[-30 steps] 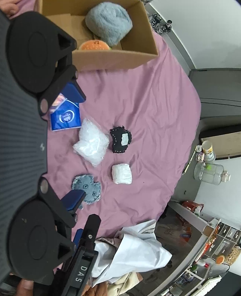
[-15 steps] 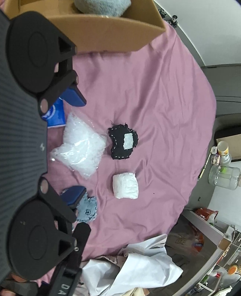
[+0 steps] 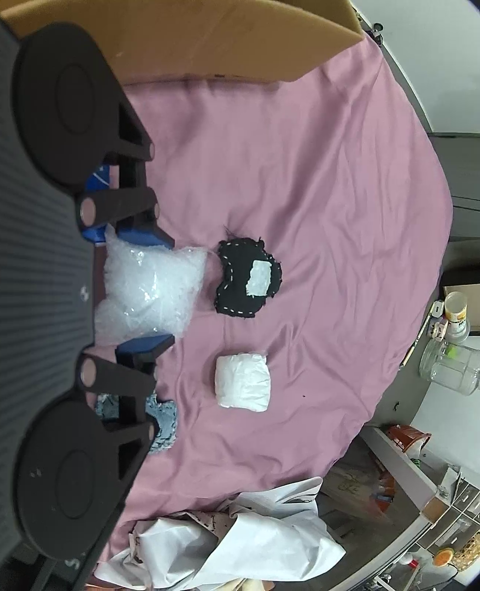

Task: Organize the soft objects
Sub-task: 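Close the right tool on the denim octopus while the left tool grasps the bubble-wrap bag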

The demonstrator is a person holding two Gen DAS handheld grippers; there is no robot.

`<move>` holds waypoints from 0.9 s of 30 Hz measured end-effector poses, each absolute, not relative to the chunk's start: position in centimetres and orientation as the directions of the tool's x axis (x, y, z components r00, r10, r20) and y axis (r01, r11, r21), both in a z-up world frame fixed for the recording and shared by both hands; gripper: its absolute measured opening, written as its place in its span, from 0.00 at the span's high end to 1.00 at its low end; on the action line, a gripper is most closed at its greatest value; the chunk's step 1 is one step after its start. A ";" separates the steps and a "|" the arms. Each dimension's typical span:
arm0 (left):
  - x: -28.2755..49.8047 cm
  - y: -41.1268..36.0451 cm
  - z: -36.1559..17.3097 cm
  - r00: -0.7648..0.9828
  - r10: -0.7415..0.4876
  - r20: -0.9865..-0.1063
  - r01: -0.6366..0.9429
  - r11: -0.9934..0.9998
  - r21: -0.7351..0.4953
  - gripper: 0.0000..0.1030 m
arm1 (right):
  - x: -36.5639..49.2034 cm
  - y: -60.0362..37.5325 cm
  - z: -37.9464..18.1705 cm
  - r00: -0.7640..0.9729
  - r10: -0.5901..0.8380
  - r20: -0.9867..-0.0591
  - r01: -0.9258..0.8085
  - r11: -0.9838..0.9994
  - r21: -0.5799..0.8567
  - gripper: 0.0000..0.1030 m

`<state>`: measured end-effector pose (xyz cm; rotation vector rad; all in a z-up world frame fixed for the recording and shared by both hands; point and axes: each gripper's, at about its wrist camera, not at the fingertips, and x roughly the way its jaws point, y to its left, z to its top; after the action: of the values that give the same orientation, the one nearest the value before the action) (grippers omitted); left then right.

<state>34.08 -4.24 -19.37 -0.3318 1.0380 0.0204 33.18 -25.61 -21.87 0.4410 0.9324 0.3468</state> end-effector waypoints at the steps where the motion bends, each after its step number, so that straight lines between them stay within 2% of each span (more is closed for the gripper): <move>1: 33.9 -4.1 -19.2 0.514 -0.143 -0.846 -0.177 0.947 -0.268 0.56 | 33.2 -25.5 -22.0 0.550 0.467 -0.692 -0.096 0.859 0.503 0.50; 6: 33.0 -3.5 -18.3 0.528 -0.145 -0.837 -0.196 0.938 -0.287 0.56 | 33.4 -25.0 -22.1 0.551 0.456 -0.699 -0.099 0.867 0.488 0.58; 8: 32.7 -3.4 -17.9 0.530 -0.144 -0.836 -0.192 0.939 -0.284 0.56 | 33.8 -24.7 -22.5 0.551 0.454 -0.700 -0.089 0.866 0.491 0.74; 13: 31.9 -2.9 -16.4 0.544 -0.151 -0.826 -0.176 0.941 -0.288 0.56 | 33.6 -23.8 -22.3 0.563 0.430 -0.706 -0.102 0.884 0.457 0.78; 27: 29.2 -1.2 -10.8 0.615 -0.186 -0.766 -0.142 0.930 -0.340 0.56 | 31.5 -23.8 -19.1 0.613 0.472 -0.634 -0.144 0.855 0.498 0.78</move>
<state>29.23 -1.21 -10.81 -0.3901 0.9142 -0.0259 31.54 -23.85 -19.10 0.4252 0.8424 0.3675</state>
